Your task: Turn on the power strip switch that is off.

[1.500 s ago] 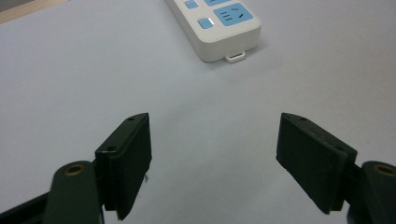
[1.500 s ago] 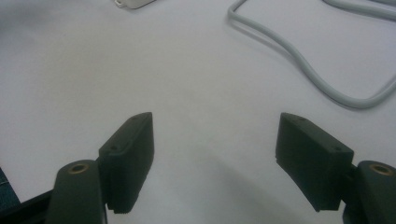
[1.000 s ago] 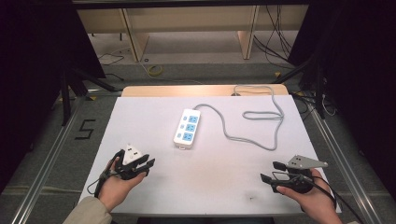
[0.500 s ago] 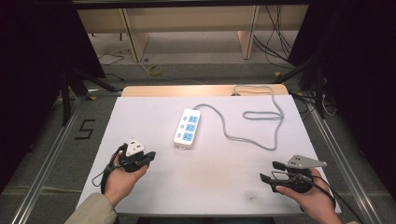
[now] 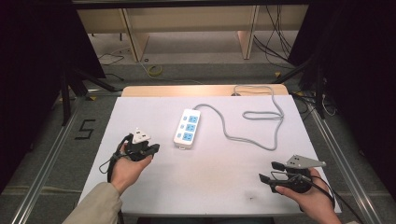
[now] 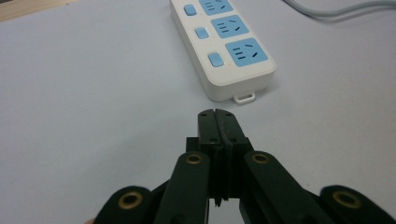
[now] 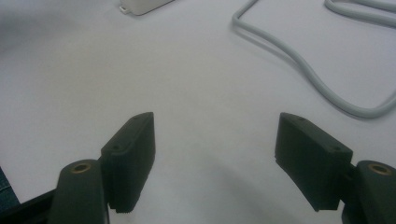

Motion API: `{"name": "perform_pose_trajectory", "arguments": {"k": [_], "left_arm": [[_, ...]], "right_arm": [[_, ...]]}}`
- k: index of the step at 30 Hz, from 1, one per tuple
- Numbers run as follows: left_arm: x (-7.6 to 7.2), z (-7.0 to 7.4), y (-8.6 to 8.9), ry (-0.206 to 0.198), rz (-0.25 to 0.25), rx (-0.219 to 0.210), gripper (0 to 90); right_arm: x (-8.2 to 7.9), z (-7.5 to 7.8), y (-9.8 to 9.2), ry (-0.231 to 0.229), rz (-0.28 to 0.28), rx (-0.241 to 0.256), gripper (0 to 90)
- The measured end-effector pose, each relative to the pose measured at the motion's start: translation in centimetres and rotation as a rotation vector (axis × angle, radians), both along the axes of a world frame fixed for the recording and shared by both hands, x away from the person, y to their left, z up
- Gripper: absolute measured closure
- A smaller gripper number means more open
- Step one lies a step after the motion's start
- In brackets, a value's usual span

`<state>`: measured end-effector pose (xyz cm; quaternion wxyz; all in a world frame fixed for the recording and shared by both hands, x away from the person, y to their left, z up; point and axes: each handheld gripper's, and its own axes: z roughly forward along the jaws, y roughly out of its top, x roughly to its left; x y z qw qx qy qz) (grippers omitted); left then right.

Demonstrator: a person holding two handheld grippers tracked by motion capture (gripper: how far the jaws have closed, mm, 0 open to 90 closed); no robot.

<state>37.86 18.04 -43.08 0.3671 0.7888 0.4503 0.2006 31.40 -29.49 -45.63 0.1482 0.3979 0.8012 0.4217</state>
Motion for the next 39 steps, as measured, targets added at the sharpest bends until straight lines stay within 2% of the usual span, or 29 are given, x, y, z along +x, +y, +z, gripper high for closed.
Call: {"name": "perform_pose_trajectory", "arguments": {"k": [8,19,30,39], "left_arm": [[1.1,0.4,-0.3,0.008,0.005,-0.01,89.7],[2.4,0.8,-1.3,-0.009,0.001,-0.009,89.8],[3.7,1.1,-2.1,-0.008,0.005,-0.017,89.8],[4.4,1.1,-2.8,-0.008,0.001,0.004,89.8]], "right_arm": [[0.0,0.0,0.0,0.002,0.004,0.001,29.3],[0.0,-0.1,0.0,0.005,0.005,-0.001,29.1],[-0.1,0.0,0.1,0.006,0.007,-0.002,28.9],[-0.1,-0.1,0.1,0.006,0.01,-0.004,28.9]]}}
